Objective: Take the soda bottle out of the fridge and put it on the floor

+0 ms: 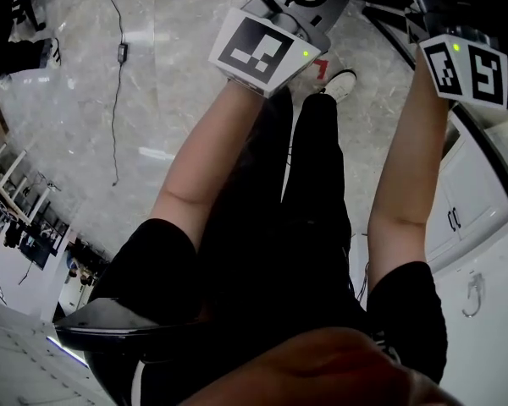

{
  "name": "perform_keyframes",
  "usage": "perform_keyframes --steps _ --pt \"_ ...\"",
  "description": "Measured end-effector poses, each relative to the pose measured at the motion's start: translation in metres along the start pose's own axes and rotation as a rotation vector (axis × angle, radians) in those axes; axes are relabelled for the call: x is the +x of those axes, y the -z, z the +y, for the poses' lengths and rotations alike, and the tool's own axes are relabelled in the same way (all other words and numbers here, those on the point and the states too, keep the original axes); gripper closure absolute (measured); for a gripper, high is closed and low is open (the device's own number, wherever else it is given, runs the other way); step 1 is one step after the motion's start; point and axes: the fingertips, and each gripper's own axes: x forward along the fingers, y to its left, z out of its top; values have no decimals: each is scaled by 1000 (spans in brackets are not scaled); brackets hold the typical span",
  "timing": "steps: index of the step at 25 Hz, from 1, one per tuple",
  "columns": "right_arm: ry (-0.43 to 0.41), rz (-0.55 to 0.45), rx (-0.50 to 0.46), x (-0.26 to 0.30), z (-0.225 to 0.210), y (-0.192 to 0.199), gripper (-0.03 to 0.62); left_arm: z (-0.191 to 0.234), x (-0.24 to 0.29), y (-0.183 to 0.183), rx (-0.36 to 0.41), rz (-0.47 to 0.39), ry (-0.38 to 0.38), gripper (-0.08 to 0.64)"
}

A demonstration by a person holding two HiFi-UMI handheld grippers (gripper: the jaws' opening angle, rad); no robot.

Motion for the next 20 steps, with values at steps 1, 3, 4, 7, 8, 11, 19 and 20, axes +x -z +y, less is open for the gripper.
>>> perform_keyframes --steps 1,3,4,7,8,11,19,20 --pt "-14 -12 8 -4 8 -2 272 0 -5 5 -1 1 -7 560" --pt "-55 -36 15 -10 27 -3 272 1 -16 18 -2 11 -30 560" --pt "-79 -49 20 -13 36 -2 272 2 -21 26 -6 18 -43 560" --pt "-138 -66 54 -20 60 11 272 8 -37 47 -40 29 -76 560" --pt "-151 -60 65 -20 67 19 272 11 -43 53 -52 30 -89 560" --pt "-179 -7 86 -16 87 50 272 23 -61 70 -73 49 -131 560" --pt "-198 157 126 -18 132 164 270 43 -99 148 -82 143 -196 560" --pt "-201 181 125 -17 137 181 270 46 -102 159 -85 151 -205 560"
